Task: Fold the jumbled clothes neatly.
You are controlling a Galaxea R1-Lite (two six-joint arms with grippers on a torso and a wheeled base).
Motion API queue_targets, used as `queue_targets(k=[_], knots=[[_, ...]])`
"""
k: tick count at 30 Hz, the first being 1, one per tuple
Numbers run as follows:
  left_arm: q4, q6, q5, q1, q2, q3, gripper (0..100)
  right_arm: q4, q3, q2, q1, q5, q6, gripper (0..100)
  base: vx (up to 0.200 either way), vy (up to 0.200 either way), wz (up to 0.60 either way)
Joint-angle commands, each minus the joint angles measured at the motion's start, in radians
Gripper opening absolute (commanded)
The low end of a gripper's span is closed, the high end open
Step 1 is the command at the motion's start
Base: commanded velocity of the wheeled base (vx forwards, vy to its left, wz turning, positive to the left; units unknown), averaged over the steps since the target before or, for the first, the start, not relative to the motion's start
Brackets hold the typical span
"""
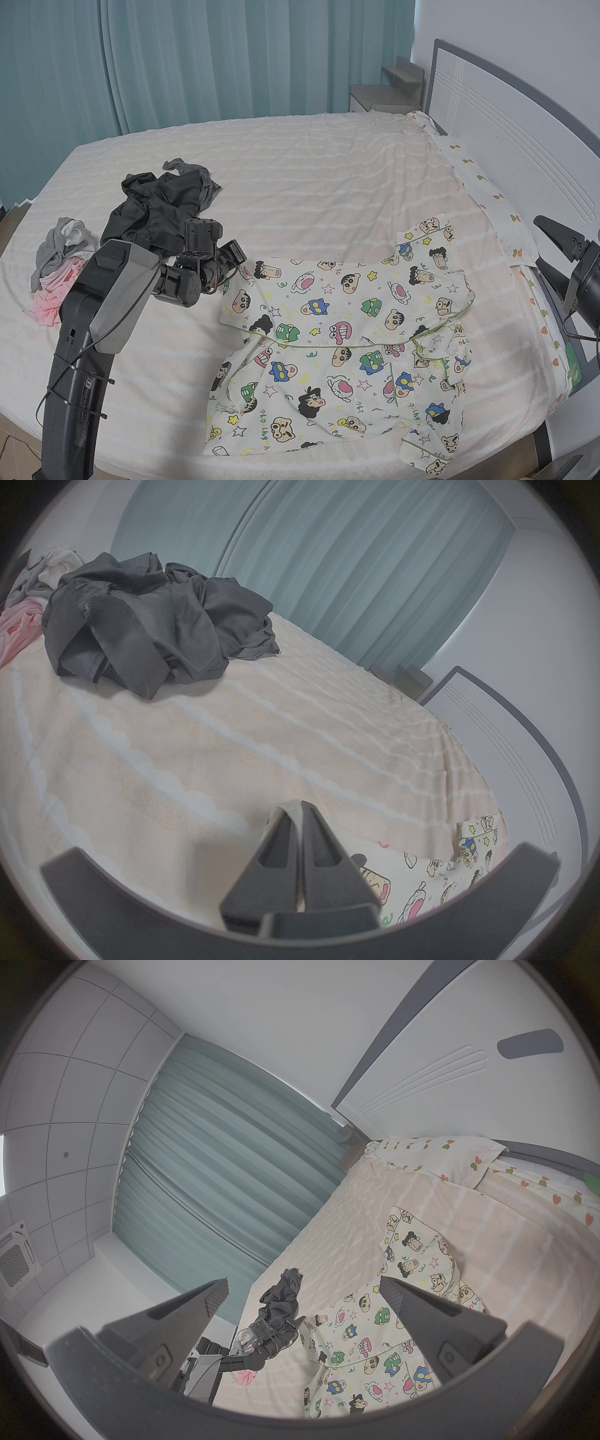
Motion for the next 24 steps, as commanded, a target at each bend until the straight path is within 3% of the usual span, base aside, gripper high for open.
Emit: queue_targets(k=[1, 12, 15, 20, 21, 24], knots=[[-0.001, -0.002, 0.007, 0.011, 0.009, -0.021, 100, 0.000, 0.000, 0.005, 0.000, 0.001, 0.000, 100, 0.000, 0.000, 0.00], [0.011, 0.000, 0.030, 0.049, -0.023, -0.007, 100, 0.000, 0.000, 0.000, 0.000, 0.001, 0.000, 100, 0.000, 0.000, 0.00], [0.042, -0.003, 0.030, 0.058, -0.088, 0.059, 100, 0.000, -0.001, -0.005, 0.000, 0.001, 0.000, 100, 0.000, 0.000, 0.00], [0.043, -0.005, -0.053, 0.071, -0.263, 0.321, 100, 0.000, -0.004, -0.025, -0.003, 0.001, 0.000, 100, 0.000, 0.000, 0.00], [0.032, -0.003, -0.134, 0.068, -0.365, 0.501, 100, 0.000, -0.004, -0.031, -0.002, 0.001, -0.002, 100, 0.000, 0.000, 0.00], [-0.027, -0.003, -0.264, 0.063, -0.517, 0.752, 100, 0.000, -0.004, -0.029, -0.002, 0.001, 0.000, 100, 0.000, 0.000, 0.00]])
